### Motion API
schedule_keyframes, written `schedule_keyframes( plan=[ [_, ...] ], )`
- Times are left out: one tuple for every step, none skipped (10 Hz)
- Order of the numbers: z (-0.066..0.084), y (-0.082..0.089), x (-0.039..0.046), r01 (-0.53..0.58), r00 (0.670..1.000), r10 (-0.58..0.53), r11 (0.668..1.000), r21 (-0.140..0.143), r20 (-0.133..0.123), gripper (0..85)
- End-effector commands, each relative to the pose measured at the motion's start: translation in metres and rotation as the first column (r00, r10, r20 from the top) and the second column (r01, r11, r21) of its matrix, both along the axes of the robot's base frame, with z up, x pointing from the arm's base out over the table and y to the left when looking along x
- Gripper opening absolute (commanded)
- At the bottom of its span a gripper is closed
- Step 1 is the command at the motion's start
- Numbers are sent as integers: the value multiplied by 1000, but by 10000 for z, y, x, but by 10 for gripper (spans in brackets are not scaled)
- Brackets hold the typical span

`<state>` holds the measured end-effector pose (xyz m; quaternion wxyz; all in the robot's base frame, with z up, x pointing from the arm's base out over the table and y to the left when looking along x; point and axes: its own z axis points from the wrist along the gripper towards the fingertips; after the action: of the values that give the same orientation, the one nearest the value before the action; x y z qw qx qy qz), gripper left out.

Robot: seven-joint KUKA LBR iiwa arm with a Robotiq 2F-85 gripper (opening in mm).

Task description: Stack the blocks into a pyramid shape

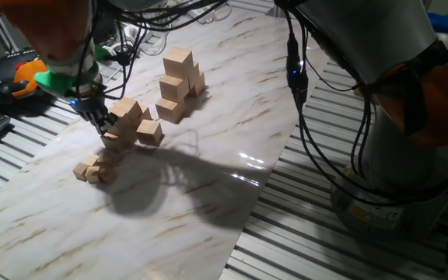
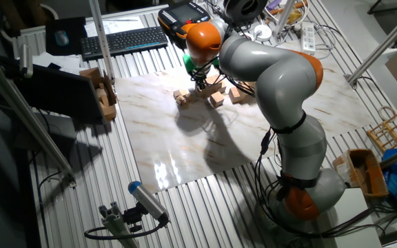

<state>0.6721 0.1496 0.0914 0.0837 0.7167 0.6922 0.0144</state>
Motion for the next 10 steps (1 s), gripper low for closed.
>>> schedule_keyframes(
  plan=[
    [-6, 1, -1, -1, 1000, 1, 1000, -4, 6, 0],
    [-11, -2, -2, -6, 1000, 7, 1000, -17, 12, 0],
    [-17, -10, 0, -10, 1000, 10, 999, -30, 17, 0],
    [-27, -18, 4, -15, 1000, 15, 999, -34, 20, 0],
    [-31, -25, 6, -20, 1000, 20, 999, -36, 22, 0],
    [-33, -30, 7, -24, 999, 25, 999, -46, 21, 0],
    [-38, -41, 9, -27, 999, 29, 998, -48, 24, 0],
    [-45, -49, 11, -29, 999, 30, 998, -48, 25, 0],
    [-46, -53, 13, -32, 999, 34, 998, -49, 26, 0],
    [-47, -56, 15, -32, 999, 34, 998, -49, 26, 0]
  ],
)
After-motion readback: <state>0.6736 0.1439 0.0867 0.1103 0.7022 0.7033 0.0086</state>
